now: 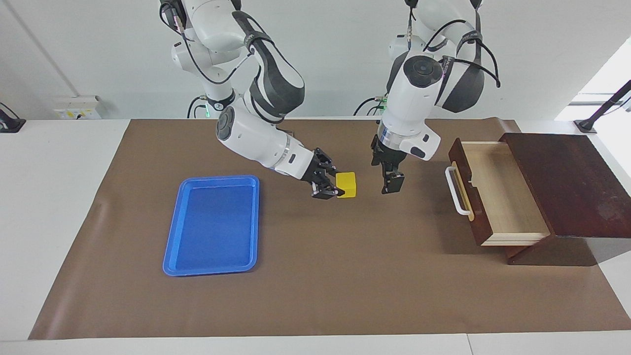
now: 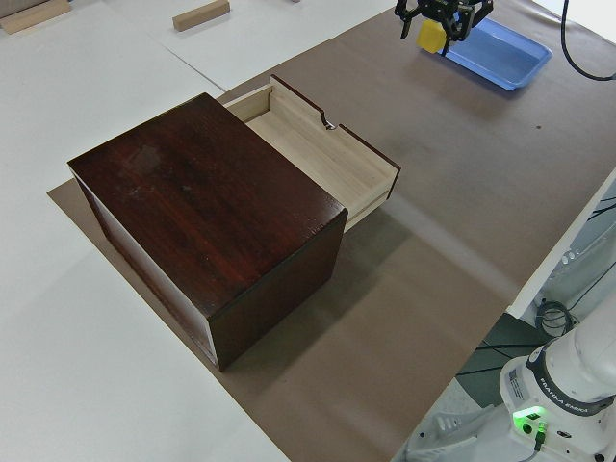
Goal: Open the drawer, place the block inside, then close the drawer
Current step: 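Lift the cube with the right gripper toward the left gripper, then grasp the cube with the left gripper and open the right gripper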
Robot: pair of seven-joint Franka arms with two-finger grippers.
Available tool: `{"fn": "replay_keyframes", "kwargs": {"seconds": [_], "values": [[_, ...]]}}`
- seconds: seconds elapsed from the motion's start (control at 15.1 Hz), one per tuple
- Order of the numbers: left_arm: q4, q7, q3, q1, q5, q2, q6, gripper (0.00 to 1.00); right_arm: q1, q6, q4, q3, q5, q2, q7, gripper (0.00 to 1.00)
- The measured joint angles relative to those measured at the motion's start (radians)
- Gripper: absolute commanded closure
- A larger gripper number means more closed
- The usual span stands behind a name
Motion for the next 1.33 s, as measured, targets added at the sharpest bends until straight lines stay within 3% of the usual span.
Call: {"fn": "replay_keyframes", "kwargs": {"seconds": [0.93,1.0,1.13,1.26,1.33], "values": [[-0.025,-0.032,-0.001,-0.04,0.014,0.008,0.082,0.03,0.026,0.019,0.0,-0.004,-0.045,0.004,0.028,1.0],[-0.029,-0.032,-0.001,-0.04,0.014,0.008,0.087,0.1,0.028,0.019,0.0,-0.004,-0.045,0.004,0.028,1.0],[-0.035,-0.032,-0.001,-0.041,0.014,0.009,0.09,0.47,0.03,0.022,0.0,-0.004,-0.045,0.004,0.028,1.0],[-0.037,-0.032,0.001,-0.043,0.022,0.009,0.096,1.0,0.03,0.019,-0.003,-0.003,-0.046,0.004,0.028,1.0],[-0.037,-0.032,0.004,-0.043,0.028,0.009,0.101,1.0,0.031,0.018,-0.005,-0.002,-0.046,0.004,0.028,1.0]]}}
